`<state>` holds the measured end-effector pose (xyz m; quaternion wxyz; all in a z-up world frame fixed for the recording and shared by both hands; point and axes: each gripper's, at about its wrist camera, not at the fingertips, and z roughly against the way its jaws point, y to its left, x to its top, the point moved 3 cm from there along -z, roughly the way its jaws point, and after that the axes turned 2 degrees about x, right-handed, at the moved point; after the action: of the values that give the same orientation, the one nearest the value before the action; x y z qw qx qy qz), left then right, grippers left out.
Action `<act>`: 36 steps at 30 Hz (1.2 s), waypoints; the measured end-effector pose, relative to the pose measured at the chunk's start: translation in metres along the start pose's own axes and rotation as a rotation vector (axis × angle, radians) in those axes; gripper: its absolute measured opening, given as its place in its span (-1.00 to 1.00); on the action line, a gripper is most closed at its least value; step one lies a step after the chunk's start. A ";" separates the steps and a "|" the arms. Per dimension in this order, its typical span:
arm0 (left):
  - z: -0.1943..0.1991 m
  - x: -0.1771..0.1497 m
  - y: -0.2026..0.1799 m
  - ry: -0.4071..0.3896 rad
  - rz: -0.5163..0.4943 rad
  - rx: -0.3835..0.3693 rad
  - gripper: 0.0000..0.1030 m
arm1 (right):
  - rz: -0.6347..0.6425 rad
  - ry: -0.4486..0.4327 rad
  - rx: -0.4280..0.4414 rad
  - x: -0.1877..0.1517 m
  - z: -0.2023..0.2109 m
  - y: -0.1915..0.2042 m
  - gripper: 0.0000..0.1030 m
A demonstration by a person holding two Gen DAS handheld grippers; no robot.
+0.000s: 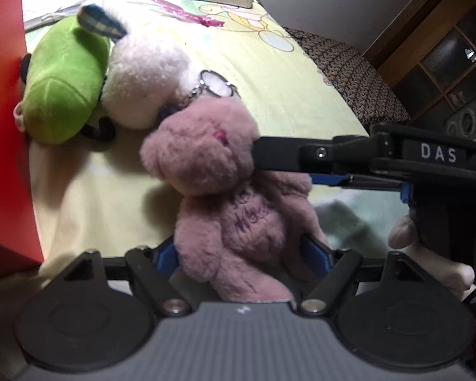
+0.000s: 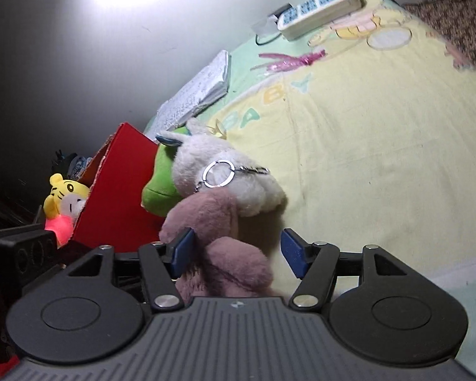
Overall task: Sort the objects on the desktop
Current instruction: 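Close left tool on pink teddy bear's body while right tool holds its head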
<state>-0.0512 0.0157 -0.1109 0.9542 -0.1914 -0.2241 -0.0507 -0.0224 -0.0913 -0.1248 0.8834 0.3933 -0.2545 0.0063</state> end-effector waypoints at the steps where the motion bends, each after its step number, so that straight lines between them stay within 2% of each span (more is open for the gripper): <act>1: 0.002 -0.002 -0.002 -0.007 -0.007 0.006 0.50 | -0.048 0.013 0.028 -0.002 -0.001 -0.008 0.23; 2: 0.004 -0.003 -0.003 -0.010 -0.015 0.010 0.46 | -0.098 0.026 0.061 -0.005 0.001 -0.015 0.17; 3: 0.006 -0.005 -0.004 -0.011 -0.024 0.020 0.40 | -0.131 0.047 0.083 -0.009 0.002 -0.020 -0.07; 6: 0.011 -0.012 -0.007 0.000 -0.053 0.037 0.31 | -0.231 0.077 0.140 -0.025 0.006 -0.029 -0.16; 11: 0.024 -0.036 -0.014 0.055 -0.113 0.043 0.33 | -0.338 0.126 0.170 -0.054 0.020 -0.031 -0.25; 15: 0.035 -0.059 -0.015 0.087 -0.182 0.095 0.33 | -0.316 0.207 0.189 -0.081 0.035 -0.016 -0.33; 19: 0.035 -0.066 -0.001 0.121 -0.119 0.083 0.34 | -0.297 0.255 0.219 -0.098 0.038 -0.005 -0.29; 22: 0.039 -0.067 0.000 0.106 -0.102 0.095 0.36 | -0.282 0.261 0.218 -0.099 0.034 -0.001 -0.26; 27: 0.043 -0.074 -0.020 0.085 -0.193 0.149 0.31 | -0.263 0.232 0.195 -0.092 0.034 0.003 -0.11; 29: 0.038 -0.073 -0.025 0.087 -0.231 0.154 0.27 | -0.243 0.247 0.193 -0.093 0.033 0.005 -0.15; 30: 0.034 -0.073 -0.027 0.091 -0.255 0.156 0.23 | -0.226 0.253 0.191 -0.093 0.034 0.005 -0.31; 31: 0.030 -0.074 -0.030 0.095 -0.278 0.168 0.23 | -0.215 0.253 0.185 -0.094 0.034 0.006 -0.38; 33: 0.025 -0.075 -0.033 0.099 -0.311 0.183 0.25 | -0.234 0.255 0.180 -0.096 0.032 0.000 -0.38; 36: 0.024 -0.072 -0.031 0.106 -0.314 0.149 0.21 | -0.263 0.243 0.167 -0.098 0.034 0.000 -0.38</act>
<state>-0.1313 -0.0032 -0.1127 0.9566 -0.0798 -0.2038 -0.1923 -0.1227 -0.0970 -0.1505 0.8653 0.4913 -0.0909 -0.0405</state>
